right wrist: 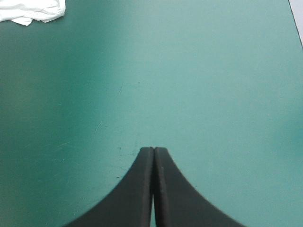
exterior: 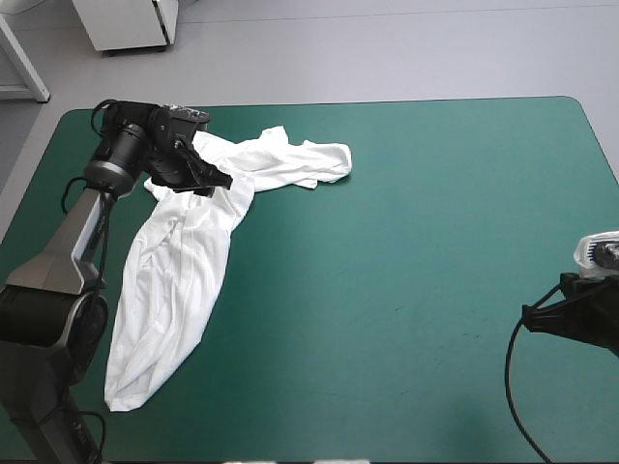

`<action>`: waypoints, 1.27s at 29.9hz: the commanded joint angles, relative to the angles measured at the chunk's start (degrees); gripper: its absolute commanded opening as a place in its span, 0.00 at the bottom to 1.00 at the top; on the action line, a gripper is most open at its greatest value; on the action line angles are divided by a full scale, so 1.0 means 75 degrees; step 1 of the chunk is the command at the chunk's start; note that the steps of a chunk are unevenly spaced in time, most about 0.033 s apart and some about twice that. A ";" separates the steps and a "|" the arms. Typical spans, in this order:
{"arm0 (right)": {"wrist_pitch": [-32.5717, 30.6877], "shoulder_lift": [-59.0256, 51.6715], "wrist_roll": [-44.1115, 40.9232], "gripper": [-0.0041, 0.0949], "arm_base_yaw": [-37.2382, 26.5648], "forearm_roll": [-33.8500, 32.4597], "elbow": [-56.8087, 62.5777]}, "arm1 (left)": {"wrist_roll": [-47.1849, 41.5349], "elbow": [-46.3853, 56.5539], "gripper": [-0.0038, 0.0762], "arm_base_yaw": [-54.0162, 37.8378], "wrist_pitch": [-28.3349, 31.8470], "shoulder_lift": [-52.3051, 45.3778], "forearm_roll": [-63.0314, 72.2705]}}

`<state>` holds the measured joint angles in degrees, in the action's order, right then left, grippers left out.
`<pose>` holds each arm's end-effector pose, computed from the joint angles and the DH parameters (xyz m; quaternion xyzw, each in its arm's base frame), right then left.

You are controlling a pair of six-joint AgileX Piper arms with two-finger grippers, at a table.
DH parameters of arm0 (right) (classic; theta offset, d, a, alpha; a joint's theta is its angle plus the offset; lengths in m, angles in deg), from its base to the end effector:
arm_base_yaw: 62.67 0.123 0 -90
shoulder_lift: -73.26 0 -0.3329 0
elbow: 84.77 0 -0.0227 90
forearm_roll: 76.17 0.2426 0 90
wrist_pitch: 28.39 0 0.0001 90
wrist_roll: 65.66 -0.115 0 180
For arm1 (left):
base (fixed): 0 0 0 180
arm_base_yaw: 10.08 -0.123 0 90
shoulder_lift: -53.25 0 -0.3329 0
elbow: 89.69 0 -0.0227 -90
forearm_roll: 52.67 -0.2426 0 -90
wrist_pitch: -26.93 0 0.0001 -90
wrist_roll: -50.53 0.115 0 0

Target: Fold the cloth

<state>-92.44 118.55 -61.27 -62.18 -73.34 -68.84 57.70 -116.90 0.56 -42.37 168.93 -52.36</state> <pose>0.0612 0.0056 0.4299 -0.0384 0.8870 0.0090 0.4601 0.4221 -0.0799 0.3457 0.1514 0.9695 -0.0085 0.1926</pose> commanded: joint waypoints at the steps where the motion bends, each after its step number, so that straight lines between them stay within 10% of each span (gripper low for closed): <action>1: 0.0380 0.0132 0.0060 0.02 0.0019 -0.0038 -0.0225 | -0.0152 -0.0257 0.55 -0.0141 0.0386 0.0095 0.0095; 15: 0.0009 0.0132 0.0141 0.02 0.0019 -0.0378 -0.0225 | -0.0063 -0.0304 0.54 -0.0527 0.0854 0.1521 0.0807; 21: 0.0049 0.0150 0.0141 0.02 0.0019 -0.0378 -0.0225 | 0.0312 -0.0304 0.02 -0.0527 0.0726 0.1671 0.0961; 38: 0.0266 0.0488 0.0122 0.02 0.0019 -0.0378 -0.0225 | 0.1289 -0.1057 0.02 0.2210 0.0389 0.1575 0.1918</action>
<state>-93.97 121.56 -60.78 -62.18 -76.17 -68.84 66.90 -121.58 12.08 -39.33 184.53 -40.74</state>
